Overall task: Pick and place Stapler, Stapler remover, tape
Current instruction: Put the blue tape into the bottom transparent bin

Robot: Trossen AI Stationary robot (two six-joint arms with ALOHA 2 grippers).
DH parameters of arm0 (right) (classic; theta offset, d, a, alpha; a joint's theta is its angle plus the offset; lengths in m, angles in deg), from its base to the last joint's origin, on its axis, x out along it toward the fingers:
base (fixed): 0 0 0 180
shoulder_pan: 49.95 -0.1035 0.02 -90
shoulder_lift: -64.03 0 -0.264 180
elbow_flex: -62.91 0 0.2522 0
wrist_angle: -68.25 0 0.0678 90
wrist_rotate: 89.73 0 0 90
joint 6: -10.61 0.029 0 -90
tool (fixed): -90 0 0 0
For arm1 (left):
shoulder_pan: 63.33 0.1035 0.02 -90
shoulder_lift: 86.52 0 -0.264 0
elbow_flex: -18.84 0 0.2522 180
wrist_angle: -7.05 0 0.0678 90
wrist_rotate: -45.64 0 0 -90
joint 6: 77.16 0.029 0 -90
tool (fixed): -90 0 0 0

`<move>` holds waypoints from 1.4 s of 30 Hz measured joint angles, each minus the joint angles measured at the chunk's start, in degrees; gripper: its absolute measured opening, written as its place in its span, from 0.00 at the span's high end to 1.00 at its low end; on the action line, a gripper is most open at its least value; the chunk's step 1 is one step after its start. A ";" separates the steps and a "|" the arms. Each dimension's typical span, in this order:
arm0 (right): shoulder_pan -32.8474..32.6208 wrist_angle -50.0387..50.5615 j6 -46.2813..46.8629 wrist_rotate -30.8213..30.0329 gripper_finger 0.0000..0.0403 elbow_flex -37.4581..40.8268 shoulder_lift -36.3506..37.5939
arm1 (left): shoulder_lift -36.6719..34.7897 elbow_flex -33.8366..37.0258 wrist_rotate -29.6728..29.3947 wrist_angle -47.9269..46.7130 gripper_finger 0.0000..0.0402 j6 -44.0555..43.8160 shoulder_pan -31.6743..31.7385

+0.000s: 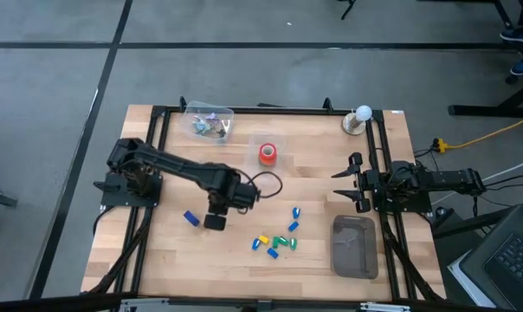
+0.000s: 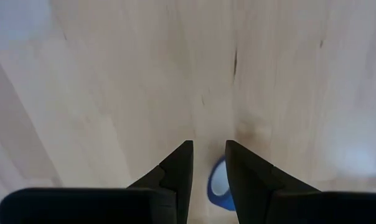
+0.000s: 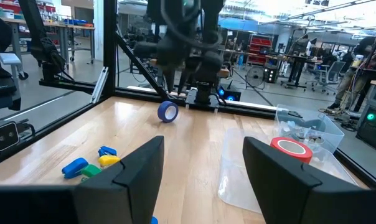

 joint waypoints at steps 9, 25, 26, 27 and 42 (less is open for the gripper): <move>0.00 0.00 0.00 -0.02 0.44 0.00 0.00 | 0.00 3.76 2.10 0.01 0.78 -13.31 -2.19; 0.01 0.00 0.00 -0.02 0.44 0.00 0.00 | 0.00 11.98 5.30 -0.33 0.78 -15.46 -6.73; 0.00 0.00 0.00 -0.01 0.44 0.00 -0.01 | 0.00 12.37 4.60 -0.31 0.78 -13.02 -6.89; 0.02 0.00 0.00 -0.01 0.44 0.00 -0.01 | 0.00 12.67 4.06 -0.40 0.78 -10.70 -7.06; 0.00 0.00 -0.01 -0.01 0.44 0.00 -0.02 | -0.39 16.33 6.55 -2.57 0.58 2.57 -9.54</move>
